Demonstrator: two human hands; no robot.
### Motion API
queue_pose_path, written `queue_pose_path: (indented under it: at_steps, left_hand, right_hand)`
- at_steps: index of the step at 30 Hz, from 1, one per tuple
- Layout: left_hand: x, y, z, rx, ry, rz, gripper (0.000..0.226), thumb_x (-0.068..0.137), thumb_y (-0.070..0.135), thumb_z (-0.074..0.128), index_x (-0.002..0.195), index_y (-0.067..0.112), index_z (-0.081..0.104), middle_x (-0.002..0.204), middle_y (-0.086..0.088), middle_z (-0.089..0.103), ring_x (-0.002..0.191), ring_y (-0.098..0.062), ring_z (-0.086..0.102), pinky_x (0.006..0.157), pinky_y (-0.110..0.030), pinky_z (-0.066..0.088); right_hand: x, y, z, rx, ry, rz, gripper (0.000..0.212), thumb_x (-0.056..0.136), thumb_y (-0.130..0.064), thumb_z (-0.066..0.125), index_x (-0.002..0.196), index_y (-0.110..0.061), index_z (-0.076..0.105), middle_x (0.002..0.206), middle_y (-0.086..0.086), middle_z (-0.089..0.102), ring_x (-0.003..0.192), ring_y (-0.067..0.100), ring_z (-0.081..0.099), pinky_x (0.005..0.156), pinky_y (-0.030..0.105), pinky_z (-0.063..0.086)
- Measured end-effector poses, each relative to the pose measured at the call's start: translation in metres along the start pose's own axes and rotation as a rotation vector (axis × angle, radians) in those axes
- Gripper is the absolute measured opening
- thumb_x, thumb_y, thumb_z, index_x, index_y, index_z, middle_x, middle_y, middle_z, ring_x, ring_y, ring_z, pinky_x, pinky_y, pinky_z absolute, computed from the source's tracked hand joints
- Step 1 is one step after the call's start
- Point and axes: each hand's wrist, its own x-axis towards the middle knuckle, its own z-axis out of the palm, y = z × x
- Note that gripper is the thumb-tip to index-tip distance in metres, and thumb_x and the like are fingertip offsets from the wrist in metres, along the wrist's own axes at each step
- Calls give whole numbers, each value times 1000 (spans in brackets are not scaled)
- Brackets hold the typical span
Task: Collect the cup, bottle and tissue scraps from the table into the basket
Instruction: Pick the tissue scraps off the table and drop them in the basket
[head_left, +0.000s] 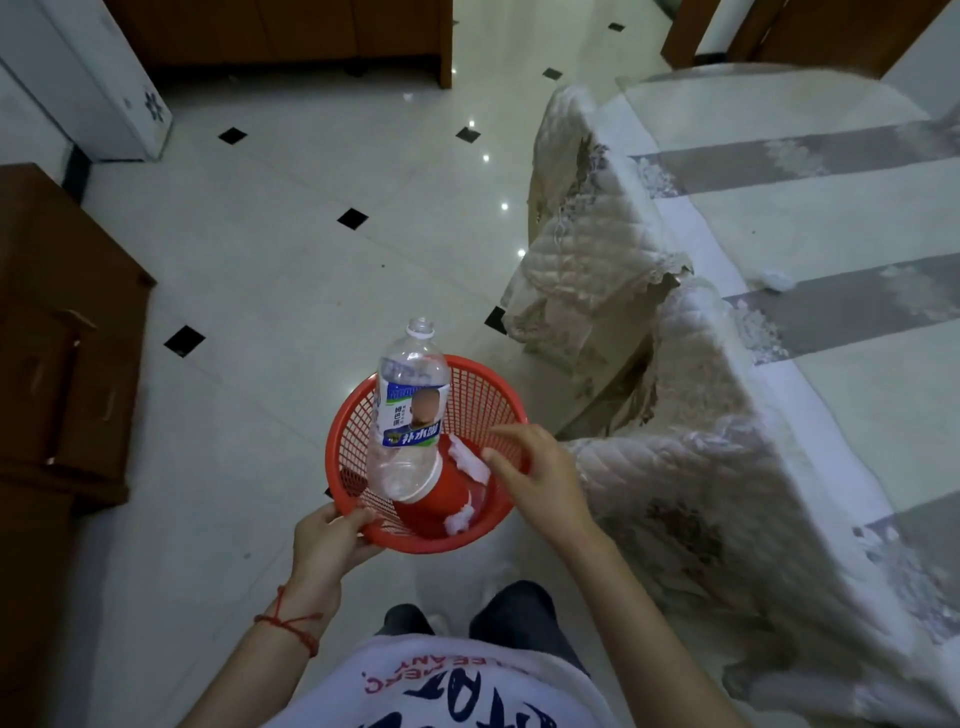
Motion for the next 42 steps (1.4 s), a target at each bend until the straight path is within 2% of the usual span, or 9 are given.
queue_pose_path:
  at_steps: [4, 14, 18, 20, 23, 26, 34, 38, 42]
  left_hand:
    - [24, 22, 19, -1, -2, -17, 13, 81, -9, 53, 89, -1, 60, 83, -12, 65, 71, -27, 63, 41, -20, 52]
    - [88, 93, 97, 85, -8, -7, 10, 82, -3, 57, 84, 6, 60, 83, -12, 66, 74, -25, 64, 50, -27, 54]
    - [101, 123, 130, 106, -59, -13, 10, 82, -4, 56, 85, 5, 60, 85, -13, 66, 76, -27, 64, 45, -23, 55]
    - [105, 134, 143, 143, -75, -17, 11, 83, -3, 56, 88, 6, 61, 88, -14, 67, 77, -27, 65, 51, -28, 55]
    - [111, 145, 158, 185, -116, -19, 11, 83, -2, 55, 88, 4, 62, 88, -14, 68, 79, -29, 66, 47, -25, 55]
    - [116, 154, 169, 231, -157, -36, 12, 82, -4, 55, 87, 2, 63, 88, -16, 69, 77, -29, 65, 45, -22, 54]
    - [123, 157, 185, 353, -182, -77, 14, 83, -2, 56, 92, 4, 64, 89, -15, 70, 78, -29, 67, 44, -23, 53]
    - [120, 150, 193, 370, -156, -75, 13, 82, -2, 57, 91, 4, 64, 91, -16, 71, 78, -30, 68, 45, -23, 54]
    - [113, 144, 206, 357, -130, -62, 13, 81, -3, 58, 89, 5, 65, 88, -16, 70, 78, -30, 67, 44, -22, 53]
  right_hand:
    - [33, 11, -34, 16, 170, 56, 28, 85, -30, 62, 110, -17, 65, 108, -1, 65, 97, 11, 59, 87, 27, 50]
    - [165, 29, -171, 187, 684, 118, 21, 86, -24, 60, 104, -16, 68, 102, -1, 67, 90, 10, 62, 79, 13, 49]
    - [207, 49, -200, 234, 776, 206, 24, 88, -22, 58, 107, -12, 66, 104, 0, 66, 90, 7, 58, 64, -7, 39]
    - [222, 62, -208, 242, 809, 267, 25, 87, -21, 58, 107, -10, 66, 106, 3, 67, 90, 8, 57, 65, -5, 40]
    - [242, 85, -217, 255, 861, 358, 28, 87, -24, 57, 109, -10, 65, 110, 6, 68, 93, 8, 57, 79, 17, 43]
    - [261, 110, -227, 290, 883, 452, 31, 86, -24, 56, 113, -9, 62, 113, 11, 67, 95, 14, 58, 88, 30, 46]
    - [297, 182, -262, 67, 777, 612, 45, 85, -16, 53, 129, -5, 48, 127, 15, 53, 112, 28, 54, 103, 39, 42]
    - [299, 212, -274, -160, 696, 636, 53, 86, -15, 52, 137, -5, 41, 148, 18, 35, 136, 33, 34, 115, 41, 27]
    - [302, 232, -278, -241, 574, 712, 54, 89, -15, 48, 141, -10, 36, 155, 16, 23, 142, 33, 23, 117, 44, 21]
